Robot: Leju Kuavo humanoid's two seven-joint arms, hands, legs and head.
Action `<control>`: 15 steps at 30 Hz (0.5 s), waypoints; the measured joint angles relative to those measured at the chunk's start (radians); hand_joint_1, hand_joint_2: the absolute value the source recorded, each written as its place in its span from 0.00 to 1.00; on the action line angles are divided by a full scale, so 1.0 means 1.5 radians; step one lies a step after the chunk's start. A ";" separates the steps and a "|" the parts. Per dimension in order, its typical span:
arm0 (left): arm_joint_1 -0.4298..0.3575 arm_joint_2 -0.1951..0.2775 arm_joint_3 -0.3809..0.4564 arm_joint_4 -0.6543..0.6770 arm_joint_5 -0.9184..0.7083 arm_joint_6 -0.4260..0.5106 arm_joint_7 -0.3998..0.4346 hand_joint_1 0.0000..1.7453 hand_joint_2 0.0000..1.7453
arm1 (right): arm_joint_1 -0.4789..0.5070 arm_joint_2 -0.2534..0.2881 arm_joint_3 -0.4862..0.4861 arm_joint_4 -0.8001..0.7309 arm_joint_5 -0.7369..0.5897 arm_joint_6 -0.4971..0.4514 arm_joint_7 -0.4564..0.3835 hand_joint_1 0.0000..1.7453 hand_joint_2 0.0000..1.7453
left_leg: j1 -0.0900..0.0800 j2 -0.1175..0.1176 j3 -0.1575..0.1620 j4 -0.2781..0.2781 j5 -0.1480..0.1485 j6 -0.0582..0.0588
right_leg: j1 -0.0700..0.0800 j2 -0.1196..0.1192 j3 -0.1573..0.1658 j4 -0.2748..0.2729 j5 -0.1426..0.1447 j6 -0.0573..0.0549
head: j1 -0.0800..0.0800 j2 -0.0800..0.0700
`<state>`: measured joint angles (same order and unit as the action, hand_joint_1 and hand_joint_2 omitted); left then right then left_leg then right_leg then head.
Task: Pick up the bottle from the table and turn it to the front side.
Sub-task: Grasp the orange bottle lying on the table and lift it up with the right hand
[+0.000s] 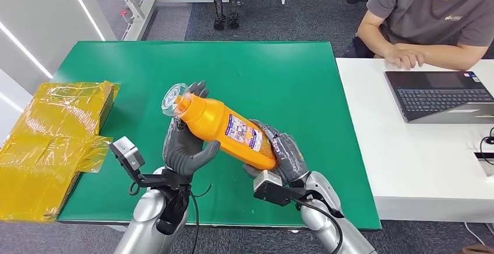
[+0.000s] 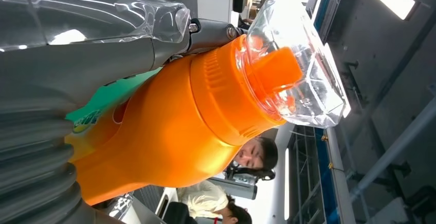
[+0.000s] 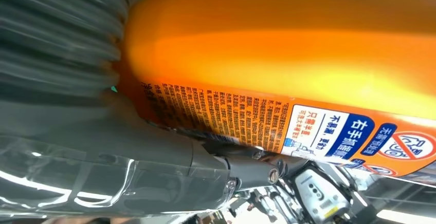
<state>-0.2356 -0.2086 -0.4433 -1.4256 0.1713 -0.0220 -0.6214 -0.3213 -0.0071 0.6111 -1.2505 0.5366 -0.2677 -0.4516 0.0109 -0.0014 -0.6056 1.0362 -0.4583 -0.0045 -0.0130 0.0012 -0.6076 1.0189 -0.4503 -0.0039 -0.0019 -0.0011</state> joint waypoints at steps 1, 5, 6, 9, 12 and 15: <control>-0.001 -0.001 0.001 0.001 0.000 -0.001 0.000 0.00 1.00 | 0.000 0.001 0.000 0.000 0.003 0.005 0.001 1.00 1.00 | 0.000 0.000 0.000 0.000 0.000 0.000 | 0.000 0.000 0.000 0.000 0.000 0.000 | 0.000 0.000; -0.007 -0.001 0.002 0.008 0.000 -0.003 0.000 0.00 1.00 | 0.000 0.004 0.000 0.000 0.013 0.021 0.003 1.00 1.00 | 0.000 0.000 0.000 0.000 0.000 0.000 | 0.000 0.000 0.000 0.000 0.000 0.000 | 0.000 0.000; -0.008 -0.002 0.003 0.010 -0.001 -0.004 0.000 0.00 1.00 | 0.000 0.005 -0.001 0.001 0.015 0.025 0.003 1.00 1.00 | 0.000 0.000 0.000 0.000 0.000 0.000 | 0.000 0.000 0.000 0.000 0.000 0.000 | 0.000 0.000; -0.011 -0.002 0.004 0.016 -0.004 -0.004 0.000 0.00 1.00 | -0.001 0.008 -0.001 0.002 0.023 0.039 0.007 1.00 1.00 | 0.000 0.000 0.000 0.000 0.000 0.000 | 0.000 0.000 0.000 0.000 0.000 0.000 | 0.000 0.000; -0.012 -0.002 0.006 0.022 -0.008 -0.004 0.000 0.00 1.00 | -0.001 0.011 -0.001 0.004 0.030 0.056 0.013 1.00 1.00 | 0.000 0.000 0.000 0.000 0.000 0.000 | 0.000 0.000 0.000 0.000 0.000 0.000 | 0.000 0.000; -0.013 -0.002 0.008 0.027 -0.009 -0.004 0.000 0.00 1.00 | -0.001 0.013 -0.001 0.005 0.033 0.061 0.015 1.00 1.00 | 0.000 0.000 0.000 0.000 0.000 0.000 | 0.000 0.000 0.000 0.000 0.000 0.000 | 0.000 0.000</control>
<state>-0.2555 -0.2113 -0.4310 -1.3847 0.1575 -0.0278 -0.6218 -0.3226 0.0127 0.6096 -1.2436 0.5868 -0.1764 -0.4297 0.0109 -0.0014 -0.6057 1.0362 -0.4583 -0.0045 -0.0130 0.0011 -0.6076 1.0190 -0.4503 -0.0039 -0.0019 -0.0011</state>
